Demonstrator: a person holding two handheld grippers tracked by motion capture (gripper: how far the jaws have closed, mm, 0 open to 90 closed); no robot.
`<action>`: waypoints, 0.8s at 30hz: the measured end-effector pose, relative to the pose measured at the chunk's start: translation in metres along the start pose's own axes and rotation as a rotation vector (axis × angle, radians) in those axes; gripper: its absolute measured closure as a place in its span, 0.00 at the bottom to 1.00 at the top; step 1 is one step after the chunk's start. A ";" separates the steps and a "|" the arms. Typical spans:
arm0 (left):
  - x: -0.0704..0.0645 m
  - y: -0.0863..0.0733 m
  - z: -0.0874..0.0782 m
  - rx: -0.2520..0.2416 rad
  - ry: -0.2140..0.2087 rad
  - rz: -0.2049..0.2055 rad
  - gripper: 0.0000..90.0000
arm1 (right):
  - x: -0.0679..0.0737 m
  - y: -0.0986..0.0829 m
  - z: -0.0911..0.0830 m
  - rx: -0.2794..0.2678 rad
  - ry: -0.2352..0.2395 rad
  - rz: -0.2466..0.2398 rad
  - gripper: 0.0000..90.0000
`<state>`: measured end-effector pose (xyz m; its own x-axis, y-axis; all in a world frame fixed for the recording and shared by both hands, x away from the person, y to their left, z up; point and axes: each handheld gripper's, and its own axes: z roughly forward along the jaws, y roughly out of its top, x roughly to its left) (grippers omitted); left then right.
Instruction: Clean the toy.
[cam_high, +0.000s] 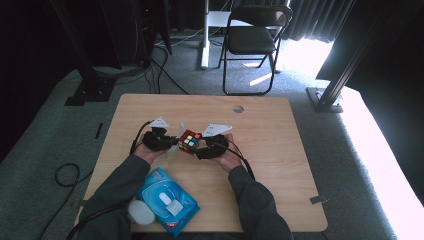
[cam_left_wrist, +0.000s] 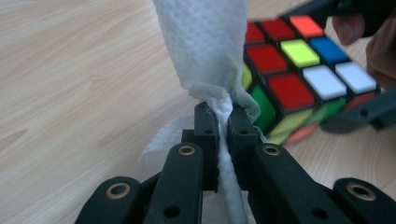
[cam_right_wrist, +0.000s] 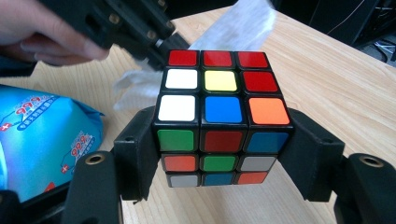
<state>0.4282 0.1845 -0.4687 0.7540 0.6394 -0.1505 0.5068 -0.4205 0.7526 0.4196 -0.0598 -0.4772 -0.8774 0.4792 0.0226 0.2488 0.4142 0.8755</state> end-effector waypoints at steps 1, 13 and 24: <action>0.000 0.000 0.000 0.003 0.000 0.005 0.95 | 0.000 0.000 -0.001 -0.001 -0.004 -0.002 0.38; -0.003 -0.004 0.001 0.028 -0.002 0.018 0.95 | -0.006 0.001 -0.006 -0.030 -0.022 0.030 0.38; -0.010 0.000 -0.001 0.012 -0.004 0.057 0.95 | -0.012 -0.003 -0.009 -0.053 -0.031 0.077 0.38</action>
<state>0.4198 0.1788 -0.4668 0.7833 0.6118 -0.1103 0.4680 -0.4636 0.7524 0.4258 -0.0744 -0.4760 -0.8431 0.5323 0.0765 0.2921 0.3340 0.8962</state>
